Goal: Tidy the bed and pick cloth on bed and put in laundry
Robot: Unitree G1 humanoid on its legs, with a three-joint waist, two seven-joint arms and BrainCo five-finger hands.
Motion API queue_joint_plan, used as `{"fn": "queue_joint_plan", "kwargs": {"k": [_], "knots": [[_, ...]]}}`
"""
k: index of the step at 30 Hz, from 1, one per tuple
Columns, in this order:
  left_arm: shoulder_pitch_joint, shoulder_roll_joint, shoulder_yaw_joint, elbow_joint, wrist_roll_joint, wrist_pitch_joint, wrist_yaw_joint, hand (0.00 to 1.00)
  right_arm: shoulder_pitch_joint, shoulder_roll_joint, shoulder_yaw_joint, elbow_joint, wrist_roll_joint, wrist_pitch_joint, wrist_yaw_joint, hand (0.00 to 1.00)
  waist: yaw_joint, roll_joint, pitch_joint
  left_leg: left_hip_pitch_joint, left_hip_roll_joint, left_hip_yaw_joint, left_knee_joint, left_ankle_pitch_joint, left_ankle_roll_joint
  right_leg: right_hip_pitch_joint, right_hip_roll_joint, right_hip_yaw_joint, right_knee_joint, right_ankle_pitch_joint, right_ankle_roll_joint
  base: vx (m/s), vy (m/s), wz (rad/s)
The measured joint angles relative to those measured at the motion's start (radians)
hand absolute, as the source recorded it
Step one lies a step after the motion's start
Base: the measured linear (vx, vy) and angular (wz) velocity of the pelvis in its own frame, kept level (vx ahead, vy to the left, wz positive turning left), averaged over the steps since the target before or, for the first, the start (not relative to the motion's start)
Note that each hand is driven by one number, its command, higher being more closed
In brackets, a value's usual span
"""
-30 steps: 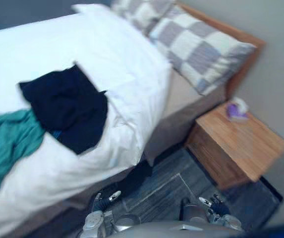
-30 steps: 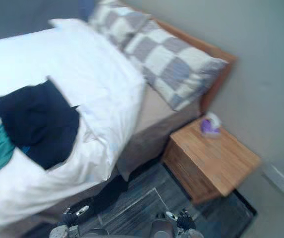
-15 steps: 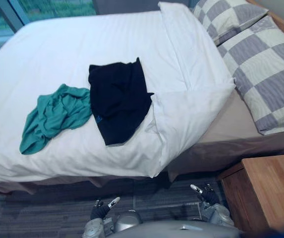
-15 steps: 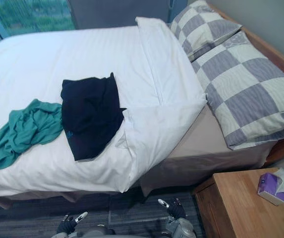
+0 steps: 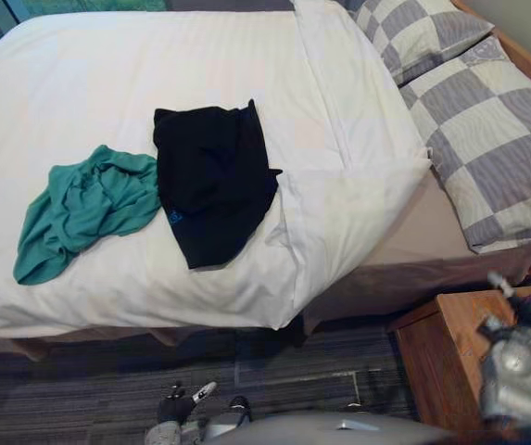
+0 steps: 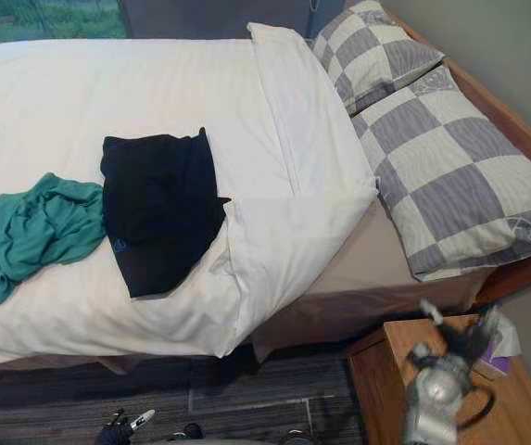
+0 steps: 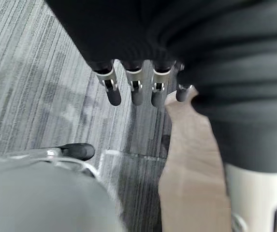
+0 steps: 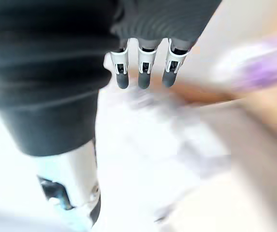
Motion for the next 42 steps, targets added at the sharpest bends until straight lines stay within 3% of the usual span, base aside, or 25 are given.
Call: {"fn": "queue_joint_plan", "kwargs": {"k": [3,7,9,12,16,20,21,24,29,34,38,39,42], "knots": [[0.029,0.011,-0.032,-0.002,0.003,0.004,0.0,0.0,-0.05,-0.067,0.097,-0.096,-0.122,0.065,0.109,0.0,0.0,0.0,-0.002,-0.013,-0.004,-0.015,-0.002,0.013,0.004,0.001,0.004,0.0,-0.02,-0.001,-0.001,-0.12,-0.038,0.05],[0.034,0.014,-0.036,-0.001,0.005,0.008,-0.001,0.0,-0.114,-0.109,0.237,-0.095,-0.226,0.135,0.238,0.0,0.009,0.0,-0.002,-0.045,-0.025,-0.05,-0.008,0.046,0.016,-0.002,-0.004,-0.001,-0.042,-0.034,-0.017,-0.16,-0.011,0.18],[0.038,0.012,-0.06,0.002,0.03,0.013,-0.002,0.0,-0.15,-0.127,0.29,-0.072,-0.252,0.16,0.259,0.0,0.007,0.021,0.008,-0.048,-0.025,-0.07,-0.009,0.059,0.019,-0.003,-0.004,-0.016,-0.039,-0.043,-0.018,-0.17,-0.006,0.26],[0.036,0.013,-0.069,-0.001,0.041,0.022,-0.002,0.0,-0.226,-0.18,0.401,-0.001,-0.268,0.217,0.277,0.0,0.009,0.041,0.003,-0.085,-0.023,-0.095,-0.009,0.063,0.02,-0.009,0.008,-0.028,-0.048,-0.049,-0.017,-0.18,0.019,0.38],[0.019,0.034,-0.067,-0.032,0.04,0.036,-0.002,0.0,-0.379,-0.183,0.471,0.097,-0.324,0.269,0.28,0.0,0.023,0.029,0.014,-0.188,-0.002,-0.116,-0.009,0.093,0.026,-0.086,0.028,-0.022,-0.058,-0.045,-0.018,-0.09,0.01,0.28],[-0.089,0.107,-0.064,-0.051,0.033,0.044,-0.003,0.0,-0.642,-0.189,0.495,0.252,-0.373,0.311,0.247,0.0,0.068,-0.015,0.123,-0.291,0.013,-0.139,-0.008,0.148,0.028,-0.182,0.053,-0.03,-0.051,0.023,-0.054,-0.05,0.003,0.17],[-0.138,0.12,-0.058,-0.076,0.027,0.043,-0.003,0.0,-0.753,-0.21,0.506,0.301,-0.376,0.325,0.233,0.0,0.092,-0.022,0.172,-0.331,0.014,-0.147,-0.002,0.172,0.039,-0.216,0.057,-0.036,-0.049,0.038,-0.058,0.0,0.006,0.24],[-0.172,0.127,-0.057,-0.136,0.018,0.024,-0.003,0.0,-0.885,-0.26,0.546,0.324,-0.418,0.336,0.211,0.0,0.11,-0.01,0.237,-0.365,0.002,-0.172,-0.002,0.189,0.043,-0.238,0.047,-0.056,-0.041,0.039,-0.057,0.03,0.017,0.28],[-0.187,0.14,-0.054,-0.152,0.008,0.021,-0.012,0.0,-1.012,-0.318,0.606,0.366,-0.453,0.373,0.211,0.0,0.124,-0.002,0.259,-0.417,-0.007,-0.193,-0.002,0.192,0.045,-0.284,0.039,-0.054,-0.025,0.037,-0.059,0.04,0.017,0.16],[-0.225,0.14,-0.072,-0.152,-0.011,0.014,-0.026,0.0,-1.092,-0.417,0.651,0.405,-0.57,0.452,0.286,0.0,0.127,0.031,0.29,-0.466,-0.015,-0.197,-0.002,0.195,0.049,-0.343,0.027,-0.05,0.0,0.033,-0.059,0.01,0.006,0.02],[-0.239,0.143,-0.099,-0.154,-0.02,-0.001,-0.046,0.0,-1.101,-0.465,0.651,0.478,-0.569,0.477,0.343,0.0,0.128,0.059,0.307,-0.49,-0.02,-0.195,-0.002,0.202,0.058,-0.379,0.019,-0.045,0.025,0.032,-0.058,0.0,0.004,-0.01],[-0.246,0.144,-0.117,-0.157,-0.029,0.0,-0.05,0.0,-1.111,-0.48,0.651,0.482,-0.569,0.482,0.364,1.0,0.128,0.072,0.314,-0.499,-0.021,-0.193,-0.002,0.206,0.06,-0.391,0.017,-0.042,0.027,0.032,-0.057,0.0,0.0,0.0],[-0.256,0.142,-0.18,-0.198,-0.057,0.013,-0.059,0.0,-1.136,-0.515,0.65,0.505,-0.561,0.498,0.418,1.0,0.128,0.106,0.331,-0.503,-0.027,-0.195,-0.002,0.206,0.057,-0.405,0.006,-0.04,0.054,0.021,-0.049,-0.01,0.008,0.03]]}}
